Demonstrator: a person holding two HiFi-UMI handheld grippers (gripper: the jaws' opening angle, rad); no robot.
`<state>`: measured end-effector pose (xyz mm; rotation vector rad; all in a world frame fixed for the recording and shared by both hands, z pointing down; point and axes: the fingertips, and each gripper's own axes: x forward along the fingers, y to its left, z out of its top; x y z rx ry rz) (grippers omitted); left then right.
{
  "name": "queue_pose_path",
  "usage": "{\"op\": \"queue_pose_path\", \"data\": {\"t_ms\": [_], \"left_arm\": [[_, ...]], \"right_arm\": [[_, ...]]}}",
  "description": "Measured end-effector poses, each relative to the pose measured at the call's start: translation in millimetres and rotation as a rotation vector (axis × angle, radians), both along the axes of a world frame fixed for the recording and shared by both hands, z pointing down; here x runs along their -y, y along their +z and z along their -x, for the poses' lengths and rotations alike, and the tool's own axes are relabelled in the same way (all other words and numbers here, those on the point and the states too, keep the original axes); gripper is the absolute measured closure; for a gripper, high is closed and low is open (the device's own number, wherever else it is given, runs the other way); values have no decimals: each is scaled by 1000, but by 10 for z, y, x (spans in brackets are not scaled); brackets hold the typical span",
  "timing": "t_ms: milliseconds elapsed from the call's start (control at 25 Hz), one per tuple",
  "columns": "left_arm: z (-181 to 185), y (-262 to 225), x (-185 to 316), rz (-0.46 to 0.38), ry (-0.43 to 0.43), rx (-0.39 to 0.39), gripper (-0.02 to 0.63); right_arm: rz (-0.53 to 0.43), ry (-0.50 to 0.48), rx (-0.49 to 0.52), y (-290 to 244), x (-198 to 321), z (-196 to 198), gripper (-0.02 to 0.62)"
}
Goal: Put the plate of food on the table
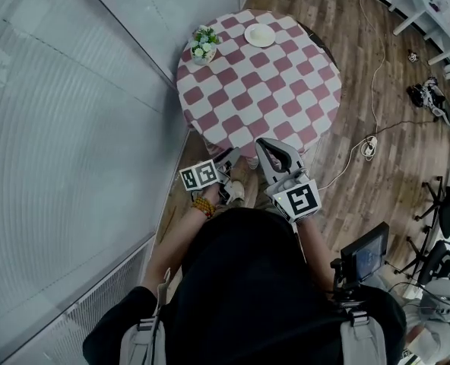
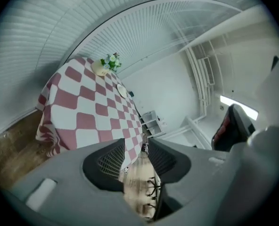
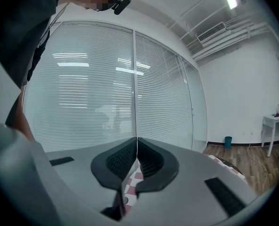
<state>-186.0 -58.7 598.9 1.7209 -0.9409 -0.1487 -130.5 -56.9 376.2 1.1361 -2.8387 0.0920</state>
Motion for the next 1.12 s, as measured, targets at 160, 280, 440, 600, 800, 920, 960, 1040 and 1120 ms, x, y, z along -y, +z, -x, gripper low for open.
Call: {"op": "queue_pose_path", "data": {"t_ms": [160,280,440,600,800,920,960,1040,1120], "left_arm": [[67,-240,-162,-211,109,193,451],[52,-529,-252,-368,146,292,453],[7,-900,-264,-558,175,433,461],[6,-1320,-276,-745,181,562,535],[60,-1842,-221,-916,150,627,587],[61,-2020,-199,-984,114,656,594],[55,-2065,-192,-998,104,653,595],[33,-2126,-179,-1023,96,644,597],[2,-2112,-184,-1034,109,635,597]], "right_arm": [[-20,-2,-1,-82,-83,48,583],[-37,-14,0,-149,-161,81,583],[-63,4,29,-261,-174,59,584],[-112,38,42,-437,-199,4,584],[-143,43,4,-519,-202,-41,584],[-110,37,37,-463,-213,-46,584],[-109,34,50,-449,-218,-37,584],[-132,29,54,-422,-237,-6,584],[-155,27,43,-369,-272,35,584]]}}
